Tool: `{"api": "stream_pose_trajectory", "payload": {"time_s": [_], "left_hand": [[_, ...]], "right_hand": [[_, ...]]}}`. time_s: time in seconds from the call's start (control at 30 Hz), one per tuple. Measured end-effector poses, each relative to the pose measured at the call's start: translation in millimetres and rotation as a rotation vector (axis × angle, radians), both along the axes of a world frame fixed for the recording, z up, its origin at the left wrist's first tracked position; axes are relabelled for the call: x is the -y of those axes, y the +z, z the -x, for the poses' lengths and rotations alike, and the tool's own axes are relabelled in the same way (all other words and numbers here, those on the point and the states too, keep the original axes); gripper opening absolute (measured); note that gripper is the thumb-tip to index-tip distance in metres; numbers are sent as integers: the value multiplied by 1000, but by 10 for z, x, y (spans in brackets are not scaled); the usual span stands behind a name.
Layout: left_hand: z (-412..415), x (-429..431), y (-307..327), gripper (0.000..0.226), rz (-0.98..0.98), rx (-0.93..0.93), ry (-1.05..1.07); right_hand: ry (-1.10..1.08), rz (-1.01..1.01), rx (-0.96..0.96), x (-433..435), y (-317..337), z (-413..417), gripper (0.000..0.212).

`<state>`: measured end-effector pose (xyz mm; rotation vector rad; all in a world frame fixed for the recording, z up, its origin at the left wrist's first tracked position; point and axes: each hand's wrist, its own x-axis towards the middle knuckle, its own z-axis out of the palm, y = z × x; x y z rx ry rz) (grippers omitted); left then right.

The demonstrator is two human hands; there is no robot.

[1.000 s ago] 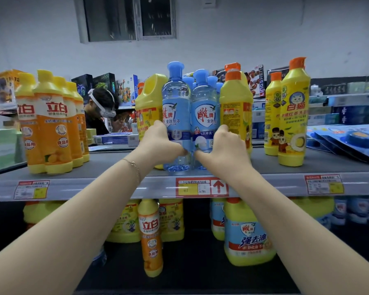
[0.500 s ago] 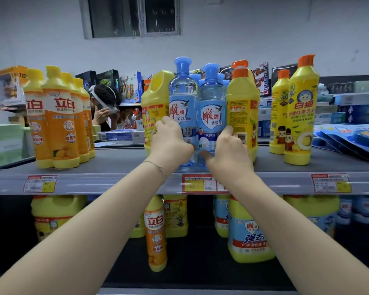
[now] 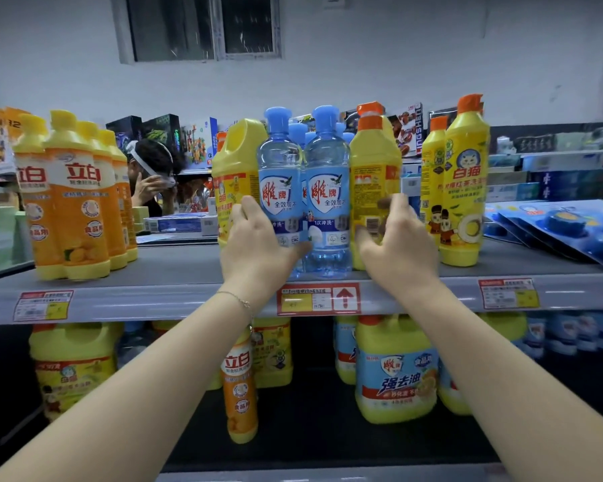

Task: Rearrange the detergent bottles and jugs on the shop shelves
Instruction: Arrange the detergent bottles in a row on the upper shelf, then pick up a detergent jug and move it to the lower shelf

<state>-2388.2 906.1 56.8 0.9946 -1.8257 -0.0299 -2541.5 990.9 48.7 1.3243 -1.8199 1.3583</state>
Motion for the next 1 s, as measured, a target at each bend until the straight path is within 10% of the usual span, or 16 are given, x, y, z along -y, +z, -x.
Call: {"api": "stream_pose_trajectory", "payload": {"time_s": [0.27, 0.5, 0.8, 1.0], "left_hand": [[173, -166, -22, 19, 163, 24, -101], [401, -314, -103, 10, 172, 106, -225], [929, -603, -50, 50, 38, 228, -242], [1219, -606, -1, 102, -211, 88, -274]], "right_hand": [[150, -142, 276, 213, 150, 321, 101], [206, -95, 219, 142, 165, 468, 92], [183, -118, 208, 13, 207, 576, 72], [127, -235, 307, 156, 495, 556, 98]]}}
